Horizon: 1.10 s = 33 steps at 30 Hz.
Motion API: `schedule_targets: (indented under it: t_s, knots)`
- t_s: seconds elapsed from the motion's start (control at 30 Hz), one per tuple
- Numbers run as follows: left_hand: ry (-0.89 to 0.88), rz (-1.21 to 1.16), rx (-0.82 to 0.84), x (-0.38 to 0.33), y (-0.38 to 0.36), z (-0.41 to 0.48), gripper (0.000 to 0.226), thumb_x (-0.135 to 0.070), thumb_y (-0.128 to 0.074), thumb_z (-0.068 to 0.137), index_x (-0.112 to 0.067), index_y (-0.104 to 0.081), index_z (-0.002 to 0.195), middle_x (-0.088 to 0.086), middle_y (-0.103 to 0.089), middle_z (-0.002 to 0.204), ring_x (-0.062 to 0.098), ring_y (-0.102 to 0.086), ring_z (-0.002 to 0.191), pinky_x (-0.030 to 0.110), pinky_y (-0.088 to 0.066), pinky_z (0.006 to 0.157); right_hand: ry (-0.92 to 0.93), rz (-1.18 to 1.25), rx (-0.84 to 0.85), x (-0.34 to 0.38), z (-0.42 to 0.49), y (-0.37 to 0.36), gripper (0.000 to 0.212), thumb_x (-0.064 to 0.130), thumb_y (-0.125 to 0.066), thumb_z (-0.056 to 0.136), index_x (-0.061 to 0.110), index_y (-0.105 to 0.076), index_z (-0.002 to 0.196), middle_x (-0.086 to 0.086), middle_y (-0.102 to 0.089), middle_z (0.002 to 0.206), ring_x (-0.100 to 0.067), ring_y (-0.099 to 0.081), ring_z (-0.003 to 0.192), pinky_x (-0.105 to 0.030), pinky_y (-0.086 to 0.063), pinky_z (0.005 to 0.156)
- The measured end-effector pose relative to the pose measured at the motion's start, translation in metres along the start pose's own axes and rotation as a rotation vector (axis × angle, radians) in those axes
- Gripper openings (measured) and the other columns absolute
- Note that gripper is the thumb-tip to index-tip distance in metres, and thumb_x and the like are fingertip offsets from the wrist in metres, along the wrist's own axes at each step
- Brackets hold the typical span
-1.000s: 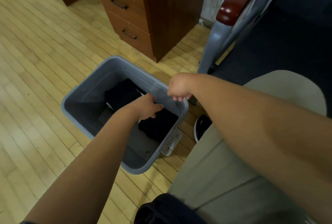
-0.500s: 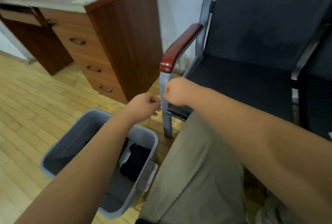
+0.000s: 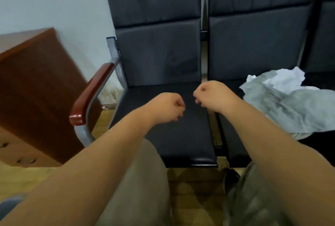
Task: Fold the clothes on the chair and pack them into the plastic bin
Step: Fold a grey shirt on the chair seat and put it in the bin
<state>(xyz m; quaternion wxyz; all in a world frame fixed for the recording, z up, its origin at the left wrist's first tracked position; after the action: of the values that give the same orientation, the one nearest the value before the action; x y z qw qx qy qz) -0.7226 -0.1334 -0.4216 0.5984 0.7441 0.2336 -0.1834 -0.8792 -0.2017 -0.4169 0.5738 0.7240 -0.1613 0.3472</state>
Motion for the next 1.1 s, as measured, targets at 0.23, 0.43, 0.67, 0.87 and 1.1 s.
schedule_targets:
  t_s: [0.23,0.43,0.67,0.87,1.1]
  knots:
    - [-0.186,0.055,0.146,-0.09,-0.066,0.095,0.017,-0.025,-0.057,0.103,-0.021,-0.074,0.107,-0.004,-0.078,0.097,0.011,-0.076,0.084,0.036,-0.062,0.087,-0.262,0.029,-0.154,-0.122,0.02,0.039,0.022,0.027,-0.056,0.097,0.025,-0.077,0.096,0.001,-0.076,0.1,-0.022,-0.069,0.095,-0.043,-0.059,0.09]
    - [-0.293,0.152,0.109,-0.081,-0.133,0.136,0.017,-0.022,-0.056,0.104,-0.023,-0.071,0.111,-0.003,-0.072,0.104,0.018,-0.068,0.094,0.042,-0.06,0.087,-0.463,-0.23,-0.037,-0.205,0.05,0.06,0.033,0.027,-0.053,0.108,0.002,-0.068,0.124,-0.017,-0.067,0.126,-0.037,-0.063,0.117,-0.042,-0.05,0.1]
    - [-0.336,0.181,0.237,-0.08,-0.176,0.15,0.019,-0.024,-0.059,0.103,-0.026,-0.072,0.115,-0.007,-0.072,0.107,0.013,-0.067,0.1,0.035,-0.058,0.091,-0.604,-0.346,-0.037,-0.263,0.032,0.082,0.03,0.021,-0.046,0.107,0.003,-0.065,0.121,-0.016,-0.064,0.124,-0.035,-0.062,0.113,-0.038,-0.047,0.091]
    - [-0.537,0.165,0.358,-0.104,-0.234,0.139,0.048,-0.02,-0.063,0.101,-0.034,-0.058,0.147,-0.006,-0.052,0.142,0.018,-0.054,0.128,0.032,-0.044,0.111,-0.753,-0.466,-0.069,-0.296,0.009,0.104,0.052,0.032,-0.039,0.099,0.031,-0.049,0.15,-0.015,-0.039,0.15,-0.038,-0.043,0.131,-0.045,-0.04,0.107]
    - [-0.513,0.372,0.506,-0.089,-0.258,0.132,0.069,-0.028,-0.066,0.102,-0.027,-0.034,0.164,-0.006,-0.024,0.171,0.025,-0.028,0.154,0.035,-0.027,0.126,-0.75,-0.566,0.035,-0.317,0.003,0.101,0.048,0.016,-0.035,0.101,0.022,-0.055,0.144,-0.007,-0.046,0.146,-0.029,-0.035,0.139,-0.048,-0.037,0.108]
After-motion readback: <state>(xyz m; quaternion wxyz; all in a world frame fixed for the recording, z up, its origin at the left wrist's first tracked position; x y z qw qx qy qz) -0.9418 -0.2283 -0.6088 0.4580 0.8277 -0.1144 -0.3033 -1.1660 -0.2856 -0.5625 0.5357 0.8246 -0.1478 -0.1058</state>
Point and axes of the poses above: each hand's wrist, its own z-axis towards the middle knuckle, its own y-axis out of the back of the hand, x = y × z, the point moved 7 cm from there along z, towards the middle knuckle
